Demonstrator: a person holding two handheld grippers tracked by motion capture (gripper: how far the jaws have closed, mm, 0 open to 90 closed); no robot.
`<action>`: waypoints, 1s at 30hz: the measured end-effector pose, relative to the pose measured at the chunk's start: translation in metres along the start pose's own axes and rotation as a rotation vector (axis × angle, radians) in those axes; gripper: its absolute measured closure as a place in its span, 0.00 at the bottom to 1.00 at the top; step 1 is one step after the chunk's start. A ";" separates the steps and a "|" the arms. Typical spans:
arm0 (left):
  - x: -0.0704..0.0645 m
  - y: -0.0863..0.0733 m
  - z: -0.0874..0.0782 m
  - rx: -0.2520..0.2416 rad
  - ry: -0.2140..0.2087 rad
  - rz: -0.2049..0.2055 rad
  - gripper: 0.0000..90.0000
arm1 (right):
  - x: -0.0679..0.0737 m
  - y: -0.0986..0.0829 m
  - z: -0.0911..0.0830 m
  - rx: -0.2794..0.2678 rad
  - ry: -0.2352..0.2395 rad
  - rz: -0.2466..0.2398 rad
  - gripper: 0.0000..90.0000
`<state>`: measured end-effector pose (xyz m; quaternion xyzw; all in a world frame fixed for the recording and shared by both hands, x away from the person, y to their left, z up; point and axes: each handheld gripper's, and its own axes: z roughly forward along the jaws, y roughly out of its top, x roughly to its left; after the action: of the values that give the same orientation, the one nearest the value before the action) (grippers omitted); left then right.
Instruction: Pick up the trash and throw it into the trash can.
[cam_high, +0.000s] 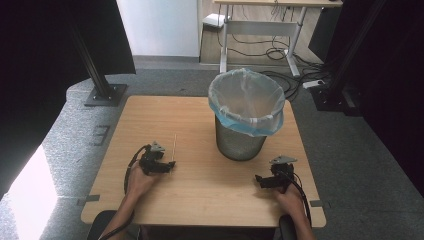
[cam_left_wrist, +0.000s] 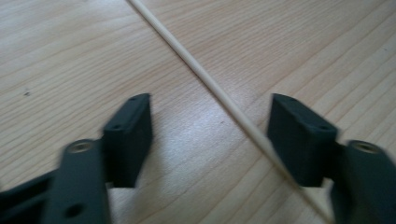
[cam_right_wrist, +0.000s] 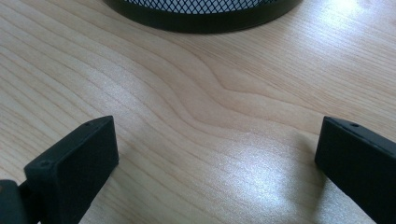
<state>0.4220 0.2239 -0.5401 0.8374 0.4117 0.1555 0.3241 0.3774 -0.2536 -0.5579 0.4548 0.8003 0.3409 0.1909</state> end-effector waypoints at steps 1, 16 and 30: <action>0.002 -0.001 -0.001 -0.004 0.002 -0.007 0.48 | 0.000 0.000 0.000 0.000 0.000 0.000 0.00; 0.024 0.003 -0.004 0.027 -0.013 -0.061 0.95 | 0.000 0.000 0.000 -0.001 0.000 -0.001 0.00; 0.034 0.008 -0.007 0.047 -0.092 -0.117 0.96 | 0.000 0.000 0.000 -0.001 0.000 -0.001 0.00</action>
<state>0.4435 0.2503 -0.5296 0.8254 0.4482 0.0878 0.3318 0.3775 -0.2536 -0.5579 0.4541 0.8006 0.3411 0.1913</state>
